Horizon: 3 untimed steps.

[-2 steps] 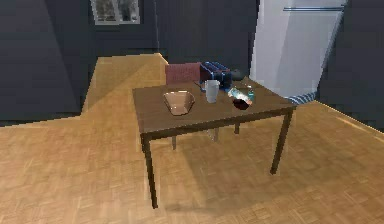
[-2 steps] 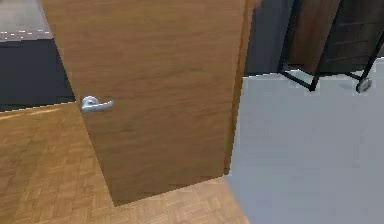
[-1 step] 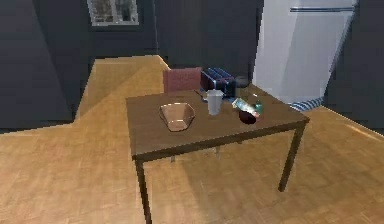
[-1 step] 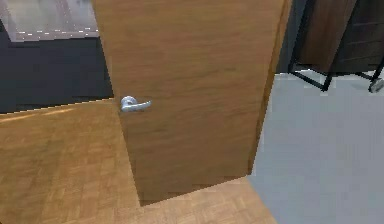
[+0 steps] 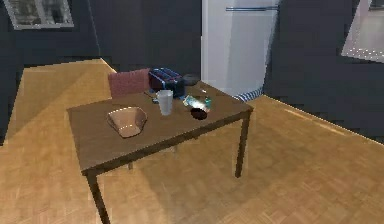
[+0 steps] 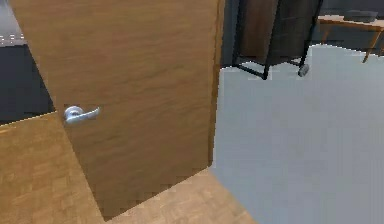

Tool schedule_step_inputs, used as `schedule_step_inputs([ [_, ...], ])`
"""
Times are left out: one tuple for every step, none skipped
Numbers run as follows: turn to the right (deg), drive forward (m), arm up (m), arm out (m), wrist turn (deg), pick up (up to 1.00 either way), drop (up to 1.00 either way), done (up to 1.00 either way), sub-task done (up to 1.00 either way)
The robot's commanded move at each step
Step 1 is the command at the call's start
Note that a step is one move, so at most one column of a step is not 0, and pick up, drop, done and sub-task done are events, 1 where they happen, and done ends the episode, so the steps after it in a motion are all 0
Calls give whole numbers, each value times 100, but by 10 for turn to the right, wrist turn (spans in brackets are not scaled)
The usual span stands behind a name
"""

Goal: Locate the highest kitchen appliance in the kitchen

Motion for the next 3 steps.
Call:
schedule_step_inputs([
  [0, 45, 0, 0, 0, 0, 0, 0, 0],
  [-450, 0, 0, 0, 0, 0, 0, 0, 0],
  [-450, 0, 0, 0, 0, 0, 0, 0, 0],
])
